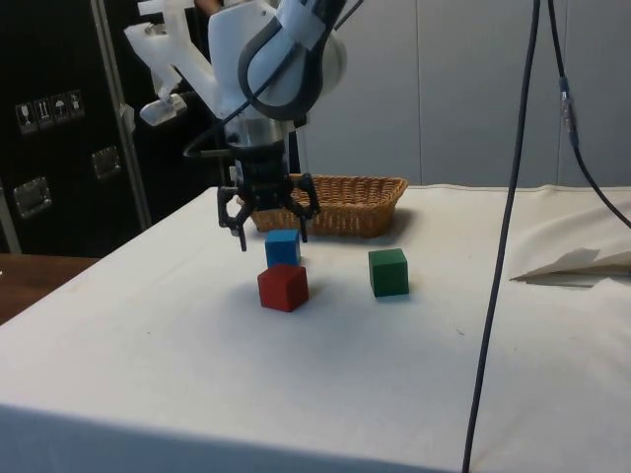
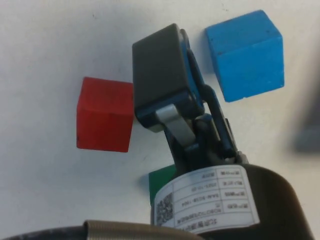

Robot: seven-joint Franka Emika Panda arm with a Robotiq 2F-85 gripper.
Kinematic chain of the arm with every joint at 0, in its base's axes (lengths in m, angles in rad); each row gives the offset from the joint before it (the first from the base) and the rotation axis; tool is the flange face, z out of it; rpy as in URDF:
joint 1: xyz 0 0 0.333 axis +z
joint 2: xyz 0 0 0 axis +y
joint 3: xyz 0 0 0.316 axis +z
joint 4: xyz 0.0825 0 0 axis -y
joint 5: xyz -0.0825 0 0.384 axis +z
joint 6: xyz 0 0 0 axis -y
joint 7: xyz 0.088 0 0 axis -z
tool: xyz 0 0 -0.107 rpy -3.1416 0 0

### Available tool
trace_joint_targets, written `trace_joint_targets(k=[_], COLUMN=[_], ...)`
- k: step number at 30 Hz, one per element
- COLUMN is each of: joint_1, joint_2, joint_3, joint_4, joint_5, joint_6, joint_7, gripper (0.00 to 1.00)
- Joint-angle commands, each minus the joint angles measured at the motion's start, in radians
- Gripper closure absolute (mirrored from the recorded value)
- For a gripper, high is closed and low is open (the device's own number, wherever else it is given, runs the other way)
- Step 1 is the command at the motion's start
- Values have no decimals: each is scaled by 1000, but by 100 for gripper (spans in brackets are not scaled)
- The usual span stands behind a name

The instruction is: Pick up the blue cube and place it into the basket.

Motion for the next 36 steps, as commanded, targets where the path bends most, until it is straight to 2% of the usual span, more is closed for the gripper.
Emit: trace_joint_targets(k=[1, 5, 14, 15, 16, 24, 25, 26, 29, 32, 33, 34, 36], joint_1=[4, 1, 11, 1, 12, 15, 1, 15, 16, 10, 1, 7, 4], joint_2=[-1, 0, 17, 12, 18, 30, 25, 30, 34, 39, 33, 44, 51], joint_3=[-3, 0, -16, -4, -18, -29, -12, -29, -32, -31, -19, -32, -34], joint_4=[0, 1, 3, 1, 3, 6, 3, 6, 6, 8, 4, 9, 12], joint_5=[-3, 0, -23, -9, -28, -106, -94, -115, -144, -163, -154, -167, -164], joint_6=[3, -1, 17, 5, 19, 31, 16, 32, 43, 53, 36, 61, 69], joint_7=[9, 0, 19, 1, 22, 82, 65, 90, 117, 133, 119, 136, 131], gripper=[0, 0, 0, 0, 0, 0, 0, 0, 0, 0, 0, 0, 0])
